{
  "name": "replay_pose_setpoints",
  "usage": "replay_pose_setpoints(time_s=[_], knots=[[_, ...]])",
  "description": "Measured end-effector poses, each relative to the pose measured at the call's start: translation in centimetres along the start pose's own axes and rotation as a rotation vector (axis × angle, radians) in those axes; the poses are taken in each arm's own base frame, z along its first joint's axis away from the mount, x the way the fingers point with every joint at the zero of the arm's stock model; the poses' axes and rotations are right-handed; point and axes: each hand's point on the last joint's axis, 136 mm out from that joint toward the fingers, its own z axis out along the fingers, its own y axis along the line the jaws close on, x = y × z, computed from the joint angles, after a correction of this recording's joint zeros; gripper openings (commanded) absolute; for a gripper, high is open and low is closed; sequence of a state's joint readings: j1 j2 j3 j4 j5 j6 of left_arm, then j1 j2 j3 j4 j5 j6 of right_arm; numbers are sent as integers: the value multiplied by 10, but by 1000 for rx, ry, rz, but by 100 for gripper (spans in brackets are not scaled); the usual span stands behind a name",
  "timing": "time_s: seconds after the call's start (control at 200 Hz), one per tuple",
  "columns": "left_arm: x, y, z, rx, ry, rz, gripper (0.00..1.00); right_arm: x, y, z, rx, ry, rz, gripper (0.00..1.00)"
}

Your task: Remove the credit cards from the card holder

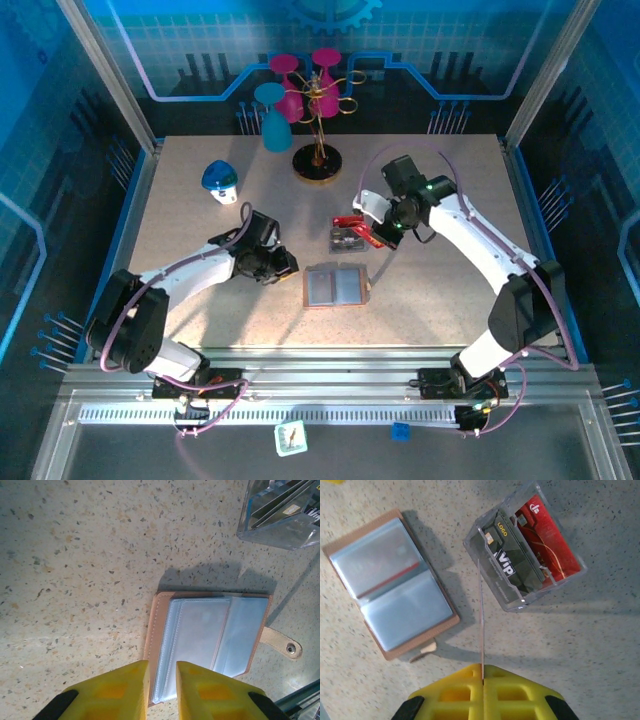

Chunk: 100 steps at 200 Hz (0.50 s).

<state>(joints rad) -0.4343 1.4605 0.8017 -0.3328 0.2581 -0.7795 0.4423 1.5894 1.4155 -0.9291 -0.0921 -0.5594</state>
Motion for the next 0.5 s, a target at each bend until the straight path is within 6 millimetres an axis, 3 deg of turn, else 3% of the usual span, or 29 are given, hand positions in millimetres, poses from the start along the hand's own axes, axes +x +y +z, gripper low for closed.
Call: replay_pose_setpoints(time_s=[0.18,0.5], knots=[[2,7,0,-6,1,-15,22,-4,-9,8,-4,69,-127,0],[2,7,1,7,-6,-12,22,-27,-23,26,-25,132,-326,0]])
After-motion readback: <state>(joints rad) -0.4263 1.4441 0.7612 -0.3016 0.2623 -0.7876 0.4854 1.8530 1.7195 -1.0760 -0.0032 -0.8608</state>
